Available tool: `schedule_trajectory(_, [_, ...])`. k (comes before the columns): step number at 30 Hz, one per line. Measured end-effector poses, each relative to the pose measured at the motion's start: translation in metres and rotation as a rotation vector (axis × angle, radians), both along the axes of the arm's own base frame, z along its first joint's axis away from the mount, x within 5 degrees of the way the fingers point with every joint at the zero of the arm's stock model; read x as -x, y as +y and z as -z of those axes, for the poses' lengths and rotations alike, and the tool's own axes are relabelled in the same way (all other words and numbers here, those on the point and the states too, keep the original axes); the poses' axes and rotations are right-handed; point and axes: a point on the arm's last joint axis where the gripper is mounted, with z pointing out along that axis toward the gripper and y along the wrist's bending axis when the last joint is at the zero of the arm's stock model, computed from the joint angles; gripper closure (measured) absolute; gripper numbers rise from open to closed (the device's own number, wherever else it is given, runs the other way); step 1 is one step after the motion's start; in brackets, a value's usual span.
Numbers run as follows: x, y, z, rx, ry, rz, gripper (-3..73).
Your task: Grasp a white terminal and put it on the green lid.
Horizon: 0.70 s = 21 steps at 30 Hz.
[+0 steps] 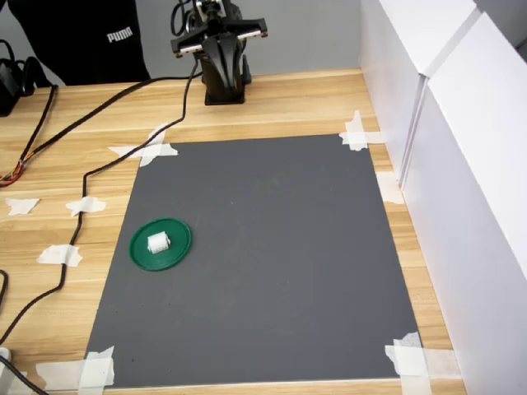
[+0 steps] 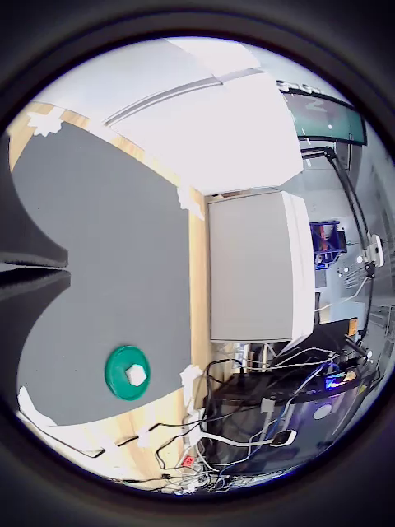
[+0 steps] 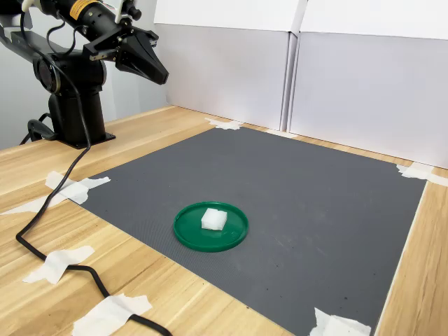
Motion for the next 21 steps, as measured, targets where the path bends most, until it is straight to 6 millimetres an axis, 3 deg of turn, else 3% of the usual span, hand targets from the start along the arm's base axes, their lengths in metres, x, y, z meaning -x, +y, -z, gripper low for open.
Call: schedule_trajectory(21, [0.0082, 0.0004, 0.001, 0.001, -0.063, -0.002, 71.1])
